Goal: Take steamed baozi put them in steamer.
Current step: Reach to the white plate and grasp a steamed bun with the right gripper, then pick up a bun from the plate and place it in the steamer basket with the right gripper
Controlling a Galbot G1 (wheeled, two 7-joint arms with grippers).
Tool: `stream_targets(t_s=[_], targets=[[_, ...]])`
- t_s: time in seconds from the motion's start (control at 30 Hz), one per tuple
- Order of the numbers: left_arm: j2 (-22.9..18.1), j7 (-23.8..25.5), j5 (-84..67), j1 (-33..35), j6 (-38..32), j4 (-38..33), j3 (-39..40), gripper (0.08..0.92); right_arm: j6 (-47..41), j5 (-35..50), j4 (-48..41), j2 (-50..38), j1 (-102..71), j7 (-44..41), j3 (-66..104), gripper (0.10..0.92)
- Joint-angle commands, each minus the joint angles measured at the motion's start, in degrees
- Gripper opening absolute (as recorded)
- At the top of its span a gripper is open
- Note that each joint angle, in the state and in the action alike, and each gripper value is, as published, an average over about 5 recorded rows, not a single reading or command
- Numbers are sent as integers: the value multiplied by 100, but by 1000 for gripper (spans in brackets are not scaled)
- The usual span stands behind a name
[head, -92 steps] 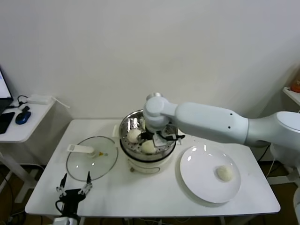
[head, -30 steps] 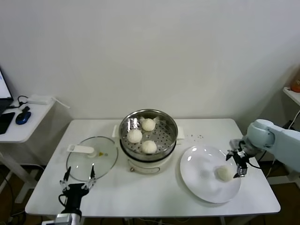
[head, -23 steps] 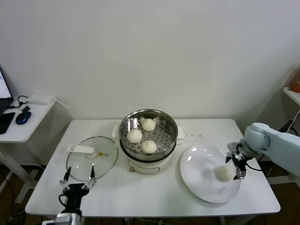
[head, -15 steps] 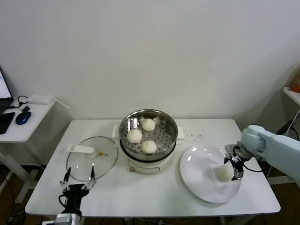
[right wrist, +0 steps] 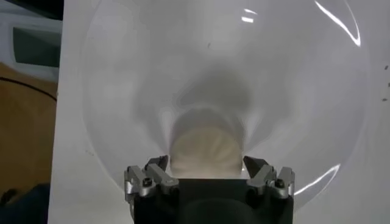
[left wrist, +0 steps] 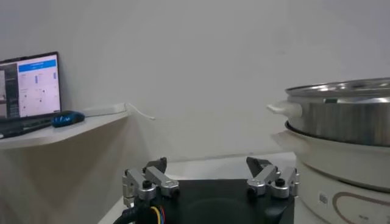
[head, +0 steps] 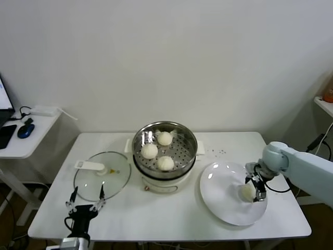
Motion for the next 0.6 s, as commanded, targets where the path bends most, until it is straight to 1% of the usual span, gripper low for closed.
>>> stream_targets(t_s=[0.03, 0.1, 0.23, 0.33, 0.47, 0.6], targets=[[3, -1, -1, 8, -3, 5, 2, 823, 4, -20, -46, 55, -48, -8, 51, 817], [1, -1, -1, 11, -5, 5, 3, 823, 4, -10, -43, 53, -43, -9, 54, 800], [0, -2, -1, 15, -7, 0, 1, 823, 4, 7, -38, 43, -42, -5, 63, 727], [1, -2, -1, 18, -9, -1, -3, 823, 4, 34, -17, 26, -37, 3, 71, 692], [0, -2, -1, 21, -17, 8, -6, 823, -27, 217, 33, 4, 80, 17, 37, 680], [-3, 1, -13, 28, -30, -3, 6, 823, -156, 801, 126, -9, 584, 53, -241, 679]])
